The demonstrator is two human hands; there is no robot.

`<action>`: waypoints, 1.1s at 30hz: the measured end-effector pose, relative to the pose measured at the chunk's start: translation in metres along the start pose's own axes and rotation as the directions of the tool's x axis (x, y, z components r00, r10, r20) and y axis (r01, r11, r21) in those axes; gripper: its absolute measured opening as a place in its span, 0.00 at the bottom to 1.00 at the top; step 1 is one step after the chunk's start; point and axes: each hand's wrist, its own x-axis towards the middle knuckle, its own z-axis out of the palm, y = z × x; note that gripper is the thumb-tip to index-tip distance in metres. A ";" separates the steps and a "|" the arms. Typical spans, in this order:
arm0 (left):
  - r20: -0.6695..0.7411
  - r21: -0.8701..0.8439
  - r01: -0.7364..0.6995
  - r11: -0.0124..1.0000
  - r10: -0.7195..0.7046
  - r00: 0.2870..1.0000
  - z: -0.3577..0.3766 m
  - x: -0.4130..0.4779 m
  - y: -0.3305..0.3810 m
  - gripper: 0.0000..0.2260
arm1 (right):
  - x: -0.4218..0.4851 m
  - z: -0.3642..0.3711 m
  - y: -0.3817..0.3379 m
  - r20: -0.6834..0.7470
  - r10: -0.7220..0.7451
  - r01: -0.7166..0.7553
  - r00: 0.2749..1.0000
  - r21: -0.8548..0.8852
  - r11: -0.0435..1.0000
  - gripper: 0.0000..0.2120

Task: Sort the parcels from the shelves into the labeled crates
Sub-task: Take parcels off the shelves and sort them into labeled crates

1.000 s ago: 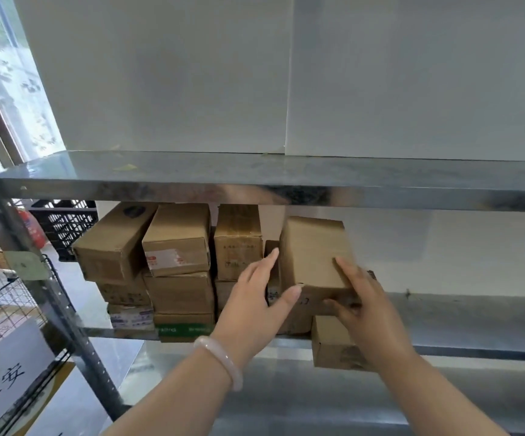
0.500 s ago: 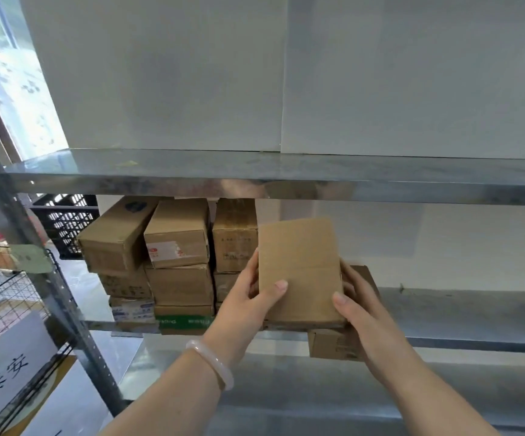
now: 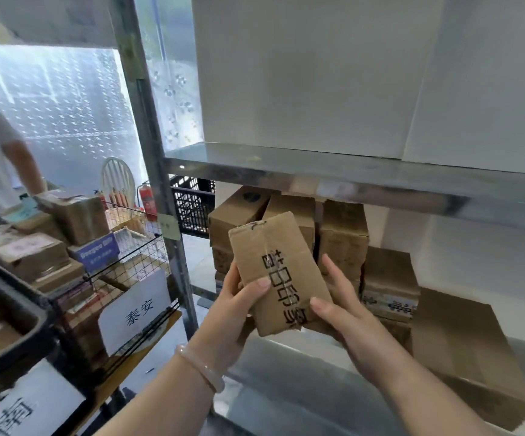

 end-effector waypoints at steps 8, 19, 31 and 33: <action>-0.296 0.220 -0.037 0.975 0.103 0.950 -0.070 -0.026 0.034 0.44 | 0.047 0.084 0.014 -0.107 -0.170 0.075 0.980 -0.590 0.804 0.45; -0.424 0.288 -0.064 0.955 0.187 0.886 -0.198 -0.044 0.095 0.39 | 0.108 0.219 0.020 0.109 -0.197 0.222 0.974 -0.604 0.765 0.47; -0.584 0.721 0.230 0.654 0.393 0.711 -0.374 -0.122 0.173 0.47 | 0.191 0.394 0.015 0.282 -0.197 0.333 0.939 -0.601 0.726 0.47; -0.604 0.749 0.267 0.607 0.460 0.651 -0.402 -0.143 0.190 0.42 | 0.201 0.436 0.018 0.351 -0.200 0.384 0.915 -0.600 0.701 0.47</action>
